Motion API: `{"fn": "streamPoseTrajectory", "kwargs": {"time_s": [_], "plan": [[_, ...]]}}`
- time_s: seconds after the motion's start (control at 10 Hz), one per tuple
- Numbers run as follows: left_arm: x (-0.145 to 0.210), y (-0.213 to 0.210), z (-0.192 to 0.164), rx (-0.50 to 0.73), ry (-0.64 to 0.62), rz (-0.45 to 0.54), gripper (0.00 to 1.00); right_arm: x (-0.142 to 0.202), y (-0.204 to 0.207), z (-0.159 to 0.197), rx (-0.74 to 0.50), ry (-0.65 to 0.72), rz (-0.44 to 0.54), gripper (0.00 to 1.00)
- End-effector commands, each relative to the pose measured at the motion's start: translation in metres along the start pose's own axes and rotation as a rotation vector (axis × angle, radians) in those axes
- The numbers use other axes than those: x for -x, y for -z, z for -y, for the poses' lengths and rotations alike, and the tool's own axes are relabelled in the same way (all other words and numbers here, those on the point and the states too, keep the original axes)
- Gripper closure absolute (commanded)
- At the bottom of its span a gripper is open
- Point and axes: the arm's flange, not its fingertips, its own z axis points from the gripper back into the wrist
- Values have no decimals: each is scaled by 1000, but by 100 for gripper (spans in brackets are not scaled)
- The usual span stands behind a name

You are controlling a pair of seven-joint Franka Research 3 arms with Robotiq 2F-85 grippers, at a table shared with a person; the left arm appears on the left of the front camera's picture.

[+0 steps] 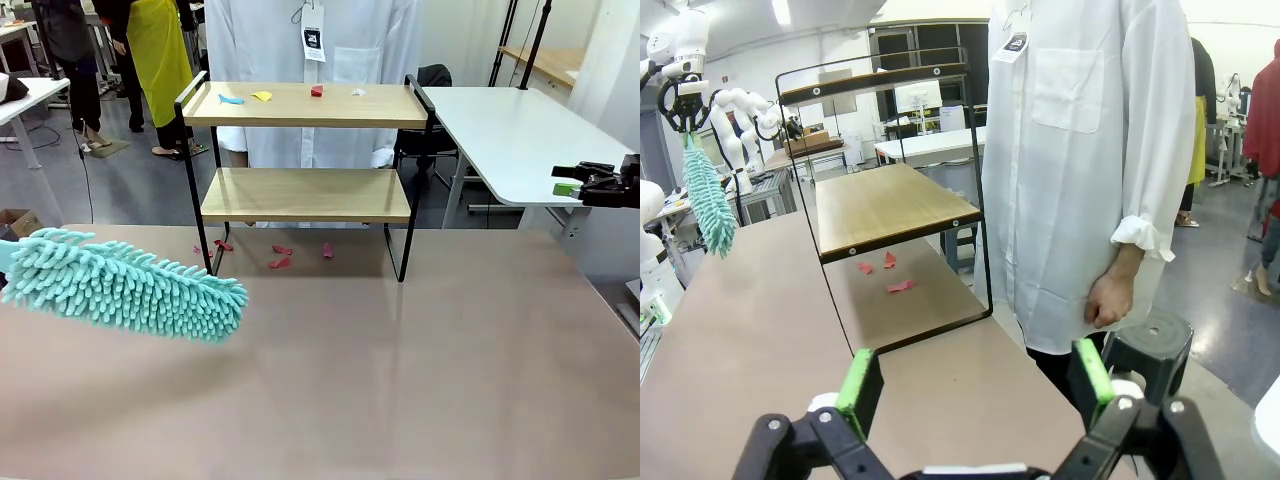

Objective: Clean the shelf.
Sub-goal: Clean the specific section of the Shelf indicated by the human with the Duster.

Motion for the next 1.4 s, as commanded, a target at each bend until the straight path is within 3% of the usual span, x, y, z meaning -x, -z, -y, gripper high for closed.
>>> {"fn": "streamPoseTrajectory", "kwargs": {"time_s": [0.0, 1.3], "plan": [[2, -1, 2, 19, 0, 25, 87, -3, 2, 0, -1, -5, -1, 0], [2, -1, 2, 19, 0, 25, 87, -3, 2, 0, -1, -5, -1, 0]]}}
